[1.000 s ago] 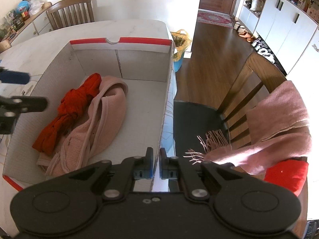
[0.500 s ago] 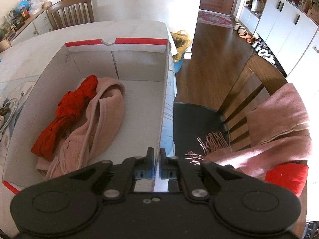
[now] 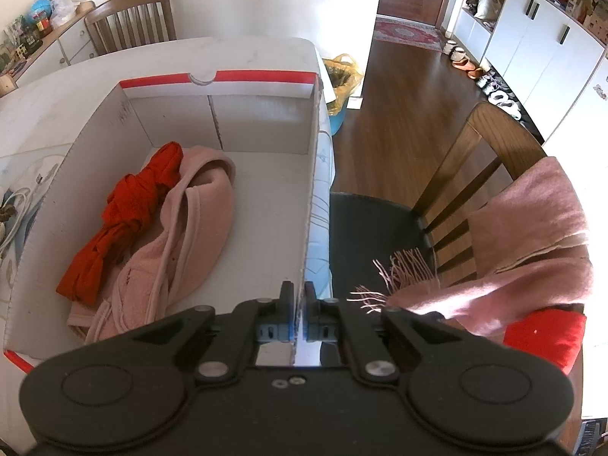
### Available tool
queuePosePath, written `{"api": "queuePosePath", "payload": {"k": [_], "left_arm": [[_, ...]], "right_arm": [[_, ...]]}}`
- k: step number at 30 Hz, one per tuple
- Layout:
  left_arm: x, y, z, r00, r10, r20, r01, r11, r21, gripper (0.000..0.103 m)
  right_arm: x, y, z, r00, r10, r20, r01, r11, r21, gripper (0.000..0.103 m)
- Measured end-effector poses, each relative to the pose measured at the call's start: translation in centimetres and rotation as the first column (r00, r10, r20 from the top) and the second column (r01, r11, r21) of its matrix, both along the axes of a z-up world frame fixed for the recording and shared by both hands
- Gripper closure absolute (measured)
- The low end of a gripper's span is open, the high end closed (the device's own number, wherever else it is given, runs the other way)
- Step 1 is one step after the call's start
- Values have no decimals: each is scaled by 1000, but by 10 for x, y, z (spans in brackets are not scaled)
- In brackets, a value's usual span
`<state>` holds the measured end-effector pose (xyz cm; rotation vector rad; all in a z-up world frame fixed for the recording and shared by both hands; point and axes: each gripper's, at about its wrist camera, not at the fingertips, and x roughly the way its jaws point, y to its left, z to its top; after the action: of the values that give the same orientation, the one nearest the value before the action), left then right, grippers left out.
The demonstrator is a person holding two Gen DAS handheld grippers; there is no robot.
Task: Organize objects
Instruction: 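Move the left gripper to the pink plush toy and grasp it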
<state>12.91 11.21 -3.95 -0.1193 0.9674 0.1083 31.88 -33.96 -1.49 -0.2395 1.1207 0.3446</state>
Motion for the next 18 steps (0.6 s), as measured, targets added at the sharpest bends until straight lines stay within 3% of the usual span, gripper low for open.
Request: {"api": "queuePosePath", "payload": {"k": [8,15,18], "left_arm": [[-32,33,-22,993,116,-10,-117,992,-43,19],[-35,42,-40,986,167,-10,-167,986,-6,16],[-38,44,-39,981,191,22,-191,982,2,2]], "right_arm": [[-1,3,0,1000,-3,-6,3,1000,-12,100],[0,5,-1,1000,-8,-10,8,1000,-19,100],[1,5,-1,1000,-10,-12,10,1000,-21,100]]}}
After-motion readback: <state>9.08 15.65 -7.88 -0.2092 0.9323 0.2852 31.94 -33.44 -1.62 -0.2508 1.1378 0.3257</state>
